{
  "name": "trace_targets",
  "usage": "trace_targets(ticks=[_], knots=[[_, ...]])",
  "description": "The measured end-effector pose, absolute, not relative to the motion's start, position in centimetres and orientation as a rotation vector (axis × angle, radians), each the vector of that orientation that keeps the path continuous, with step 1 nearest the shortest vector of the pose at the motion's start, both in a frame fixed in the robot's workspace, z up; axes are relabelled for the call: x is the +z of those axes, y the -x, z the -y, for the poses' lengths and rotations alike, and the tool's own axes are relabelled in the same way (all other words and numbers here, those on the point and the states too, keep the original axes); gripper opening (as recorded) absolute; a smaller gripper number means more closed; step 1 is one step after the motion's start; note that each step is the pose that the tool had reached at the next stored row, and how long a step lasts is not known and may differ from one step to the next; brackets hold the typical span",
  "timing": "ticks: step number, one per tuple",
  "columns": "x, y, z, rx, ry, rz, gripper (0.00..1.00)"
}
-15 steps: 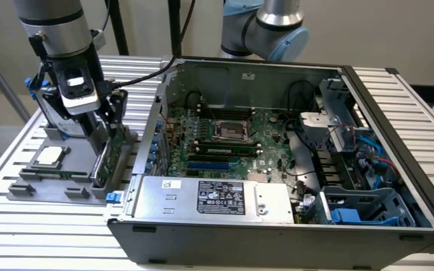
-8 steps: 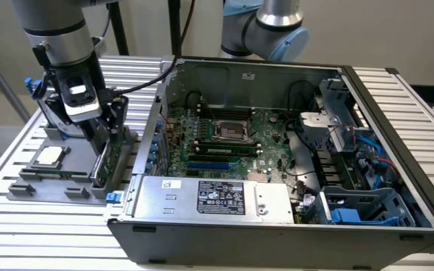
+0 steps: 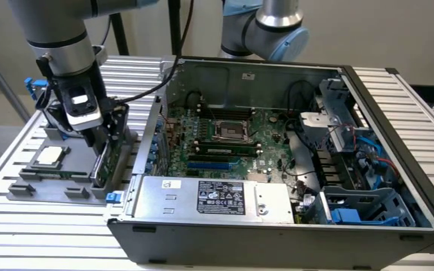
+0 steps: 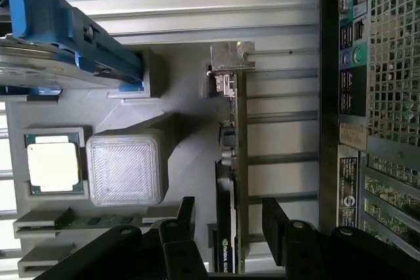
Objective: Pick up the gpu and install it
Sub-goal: 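Pick up the gpu and move the gpu toward the slot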
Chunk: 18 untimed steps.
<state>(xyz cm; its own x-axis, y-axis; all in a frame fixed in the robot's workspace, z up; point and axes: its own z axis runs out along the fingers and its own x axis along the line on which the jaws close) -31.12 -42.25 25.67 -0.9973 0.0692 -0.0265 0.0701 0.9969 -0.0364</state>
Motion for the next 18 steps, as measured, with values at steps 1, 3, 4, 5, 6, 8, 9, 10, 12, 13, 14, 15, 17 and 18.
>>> trace_targets(ticks=[1, 3, 4, 5, 6, 8, 9, 10, 12, 13, 14, 15, 17, 18], knots=[[25.5, 31.1, 42.3, -0.058, -0.109, -3.114, 0.54], [25.1, 31.2, 42.5, -0.058, -0.109, -3.113, 0.54], [24.9, 31.2, 42.5, -0.058, -0.109, -3.113, 0.54], [24.7, 31.2, 42.5, -0.057, -0.109, -3.113, 0.54], [24.6, 31.2, 42.5, -0.055, -0.109, -3.112, 0.54], [24.3, 31.2, 42.6, -0.045, -0.109, -3.112, 0.54], [24.2, 31.2, 42.6, -0.038, -0.11, -3.112, 0.54], [24.1, 31.2, 42.6, -0.031, -0.111, -3.112, 0.54], [24.1, 31.2, 42.6, -0.026, -0.113, -3.112, 0.54], [24.1, 31.2, 42.6, -0.026, -0.114, -3.112, 0.54], [24.1, 31.2, 42.6, -0.026, -0.114, -3.112, 0.54], [24.1, 31.2, 42.6, -0.026, -0.114, -3.112, 0.51], [24.1, 31.2, 42.6, -0.026, -0.114, -3.112, 0.45], [24.1, 31.2, 42.6, -0.026, -0.114, -3.112, 0.45]])
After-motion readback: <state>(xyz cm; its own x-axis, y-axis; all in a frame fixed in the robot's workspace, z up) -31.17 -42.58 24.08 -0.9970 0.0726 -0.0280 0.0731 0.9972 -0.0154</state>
